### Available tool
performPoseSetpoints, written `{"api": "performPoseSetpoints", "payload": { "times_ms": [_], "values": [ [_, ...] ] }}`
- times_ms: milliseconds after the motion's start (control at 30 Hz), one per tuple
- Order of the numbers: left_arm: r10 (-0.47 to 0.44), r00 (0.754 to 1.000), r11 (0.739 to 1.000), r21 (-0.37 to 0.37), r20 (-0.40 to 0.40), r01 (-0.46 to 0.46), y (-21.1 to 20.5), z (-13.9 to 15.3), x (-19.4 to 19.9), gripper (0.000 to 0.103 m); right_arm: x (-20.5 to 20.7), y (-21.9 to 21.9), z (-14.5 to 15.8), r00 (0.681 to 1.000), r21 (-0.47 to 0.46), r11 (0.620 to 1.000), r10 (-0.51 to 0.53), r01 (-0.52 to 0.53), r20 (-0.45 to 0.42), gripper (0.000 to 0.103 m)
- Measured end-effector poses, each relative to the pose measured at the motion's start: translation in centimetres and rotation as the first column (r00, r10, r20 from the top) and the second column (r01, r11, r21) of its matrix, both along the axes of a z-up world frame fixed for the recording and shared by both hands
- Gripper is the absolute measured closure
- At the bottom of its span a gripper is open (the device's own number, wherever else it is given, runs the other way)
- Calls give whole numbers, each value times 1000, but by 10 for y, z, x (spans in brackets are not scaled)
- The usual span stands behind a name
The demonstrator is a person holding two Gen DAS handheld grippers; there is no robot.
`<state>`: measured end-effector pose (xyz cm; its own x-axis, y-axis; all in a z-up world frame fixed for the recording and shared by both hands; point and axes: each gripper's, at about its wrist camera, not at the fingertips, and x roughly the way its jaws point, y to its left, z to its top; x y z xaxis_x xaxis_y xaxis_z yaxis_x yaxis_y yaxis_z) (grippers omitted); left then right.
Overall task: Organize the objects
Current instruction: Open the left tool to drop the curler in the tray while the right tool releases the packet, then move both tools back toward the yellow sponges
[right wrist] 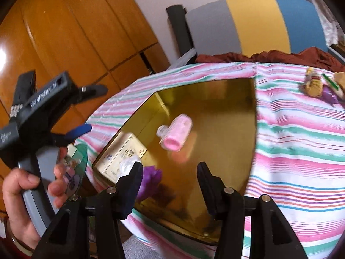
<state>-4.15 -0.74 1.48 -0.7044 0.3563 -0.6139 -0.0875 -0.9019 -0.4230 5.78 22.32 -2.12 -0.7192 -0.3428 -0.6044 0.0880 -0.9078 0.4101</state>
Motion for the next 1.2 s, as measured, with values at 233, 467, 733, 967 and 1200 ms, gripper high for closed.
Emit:
{"api": "performPoseSetpoints", "payload": {
  "times_ms": [233, 467, 733, 967, 1200],
  "values": [
    [-99, 995, 995, -21, 16, 99, 36, -3, 11, 0, 9, 37, 10, 993, 8, 994, -108, 109, -39, 50],
    [-245, 969, 968, -53, 28, 246, 85, -5, 30, 0, 24, 80, 6, 973, -2, 973, -230, 230, -29, 50],
    [-414, 910, 906, -87, 35, 415, 147, -5, 51, 0, 48, 132, -5, 930, 0, 930, -368, 368, 10, 50],
    [-559, 825, 815, -127, 82, 565, 199, -18, 76, 0, 70, 181, -28, 876, 44, 879, -477, 475, 74, 38],
    [-632, 763, 752, -132, 135, 646, 230, -34, 96, 0, 95, 246, -37, 799, 175, 792, -599, 585, 44, 36]
  ]
}}
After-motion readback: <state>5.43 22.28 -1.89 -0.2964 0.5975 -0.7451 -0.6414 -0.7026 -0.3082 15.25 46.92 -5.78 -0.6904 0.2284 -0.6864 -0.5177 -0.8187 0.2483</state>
